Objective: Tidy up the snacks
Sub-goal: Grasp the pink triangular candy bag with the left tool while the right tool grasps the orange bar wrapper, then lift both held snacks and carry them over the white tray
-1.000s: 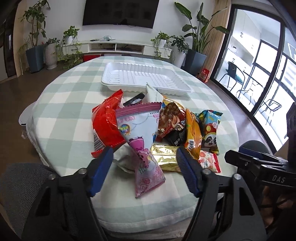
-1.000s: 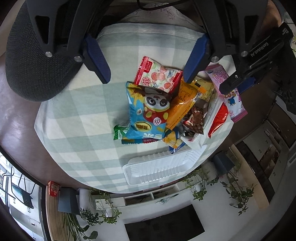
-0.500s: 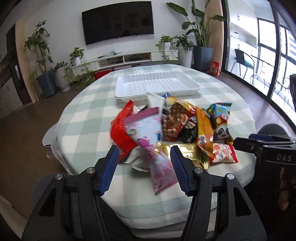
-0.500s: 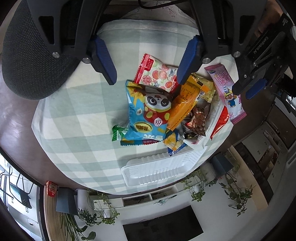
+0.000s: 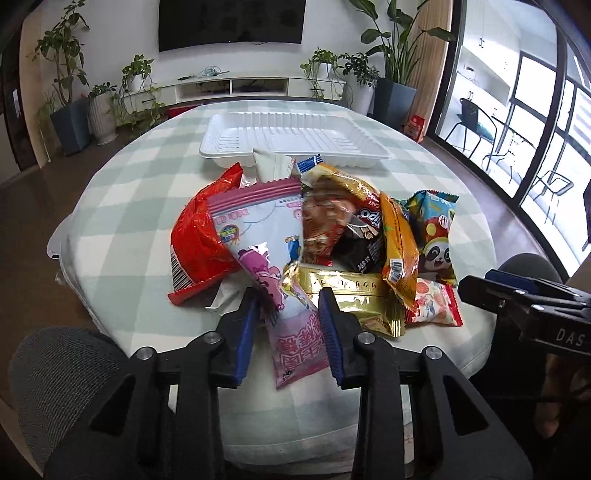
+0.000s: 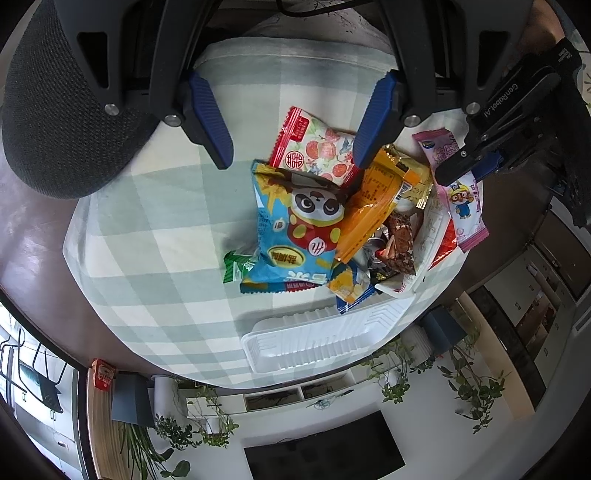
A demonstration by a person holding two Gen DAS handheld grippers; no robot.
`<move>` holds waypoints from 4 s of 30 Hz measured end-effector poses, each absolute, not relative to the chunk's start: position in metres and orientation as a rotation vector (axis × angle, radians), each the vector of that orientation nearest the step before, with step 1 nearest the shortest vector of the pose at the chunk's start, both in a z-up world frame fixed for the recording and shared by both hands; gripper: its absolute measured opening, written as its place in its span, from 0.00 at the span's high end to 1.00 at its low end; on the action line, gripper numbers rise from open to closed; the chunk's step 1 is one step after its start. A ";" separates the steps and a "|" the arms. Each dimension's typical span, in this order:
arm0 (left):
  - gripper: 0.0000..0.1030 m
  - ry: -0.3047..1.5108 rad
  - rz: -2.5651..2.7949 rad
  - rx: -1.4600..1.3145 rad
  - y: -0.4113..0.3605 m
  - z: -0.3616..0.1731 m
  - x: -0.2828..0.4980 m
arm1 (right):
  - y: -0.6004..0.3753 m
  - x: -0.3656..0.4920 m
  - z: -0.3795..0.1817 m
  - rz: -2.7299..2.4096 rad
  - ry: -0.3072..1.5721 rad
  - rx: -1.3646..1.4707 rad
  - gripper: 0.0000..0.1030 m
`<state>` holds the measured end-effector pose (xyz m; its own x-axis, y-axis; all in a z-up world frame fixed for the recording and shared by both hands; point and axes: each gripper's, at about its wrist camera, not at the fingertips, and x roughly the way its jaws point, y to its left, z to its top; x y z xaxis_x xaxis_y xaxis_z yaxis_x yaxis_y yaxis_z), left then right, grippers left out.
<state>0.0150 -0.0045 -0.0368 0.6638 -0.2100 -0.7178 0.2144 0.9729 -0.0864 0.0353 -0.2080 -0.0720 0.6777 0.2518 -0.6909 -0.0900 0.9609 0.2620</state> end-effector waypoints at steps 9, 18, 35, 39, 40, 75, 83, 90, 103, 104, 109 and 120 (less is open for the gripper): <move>0.84 0.838 -0.311 0.032 -0.009 -0.044 0.022 | -0.208 0.037 -0.073 0.185 0.803 0.204 0.33; 0.88 0.847 -0.370 0.001 -0.003 -0.044 0.019 | -0.208 0.034 -0.067 0.182 0.779 0.201 0.40; 0.90 0.807 -0.454 -0.184 0.036 -0.036 0.006 | -0.183 0.066 -0.056 0.343 0.876 0.418 0.53; 0.90 0.808 -0.467 -0.198 0.038 -0.040 0.004 | -0.180 0.081 -0.061 0.330 0.910 0.449 0.53; 0.90 0.807 -0.470 -0.197 0.037 -0.040 0.003 | -0.179 0.083 -0.061 0.327 0.913 0.449 0.53; 0.90 0.830 -0.501 -0.219 0.036 -0.050 0.010 | -0.179 0.110 -0.069 0.357 0.949 0.553 0.83; 0.90 0.817 -0.532 -0.237 0.036 -0.046 0.009 | -0.182 0.099 -0.056 0.379 0.897 0.569 0.83; 0.91 0.799 -0.535 -0.232 0.039 -0.039 0.008 | -0.187 0.097 -0.054 0.378 0.879 0.583 0.83; 0.91 0.746 -0.556 -0.381 0.085 0.004 0.027 | -0.237 0.103 -0.029 0.326 0.777 0.615 0.83; 0.91 0.739 -0.554 -0.391 0.091 0.009 0.031 | -0.248 0.107 -0.026 0.308 0.765 0.618 0.83; 0.91 0.697 -0.512 -0.395 0.132 0.039 0.071 | -0.288 0.130 -0.007 0.227 0.720 0.582 0.83; 0.91 0.749 -0.463 -0.251 0.150 0.083 0.219 | -0.297 0.228 0.032 0.288 0.770 0.423 0.83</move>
